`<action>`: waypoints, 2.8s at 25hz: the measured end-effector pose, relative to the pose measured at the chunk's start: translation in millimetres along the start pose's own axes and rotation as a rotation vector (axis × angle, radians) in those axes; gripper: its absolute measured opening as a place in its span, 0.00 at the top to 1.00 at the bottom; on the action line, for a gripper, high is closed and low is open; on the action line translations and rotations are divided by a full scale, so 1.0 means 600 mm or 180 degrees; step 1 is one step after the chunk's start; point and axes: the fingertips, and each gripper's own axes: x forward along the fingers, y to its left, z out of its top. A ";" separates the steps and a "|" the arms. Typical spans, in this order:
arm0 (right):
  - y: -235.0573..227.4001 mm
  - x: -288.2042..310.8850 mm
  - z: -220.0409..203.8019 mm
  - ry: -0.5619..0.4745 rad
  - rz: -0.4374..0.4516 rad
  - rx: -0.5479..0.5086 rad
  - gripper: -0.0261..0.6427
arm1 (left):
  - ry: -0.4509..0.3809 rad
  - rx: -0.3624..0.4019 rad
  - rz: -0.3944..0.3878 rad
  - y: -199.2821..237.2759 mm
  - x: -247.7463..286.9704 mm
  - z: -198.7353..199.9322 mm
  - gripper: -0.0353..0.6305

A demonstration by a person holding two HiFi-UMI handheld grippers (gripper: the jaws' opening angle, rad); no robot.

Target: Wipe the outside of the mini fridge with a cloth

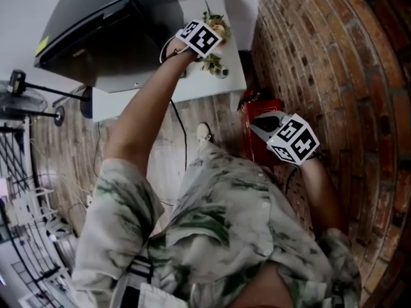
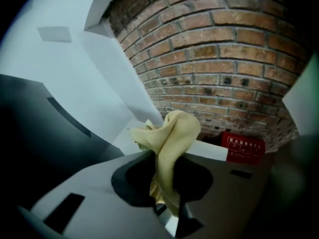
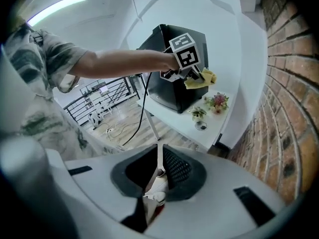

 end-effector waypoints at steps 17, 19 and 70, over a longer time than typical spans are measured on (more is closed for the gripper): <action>0.072 0.044 0.084 -0.0490 -0.0100 -0.0091 0.89 | -0.1316 -0.1145 -0.0854 -0.122 -0.296 -0.104 0.83; 0.087 0.058 0.095 -0.0538 -0.0111 -0.0081 0.89 | -0.1405 -0.1182 -0.0896 -0.128 -0.332 -0.139 0.83; 0.685 0.213 0.228 -0.1354 -0.0431 -0.0239 0.93 | -0.1907 -0.1722 -0.1248 -0.260 -0.777 -0.862 0.83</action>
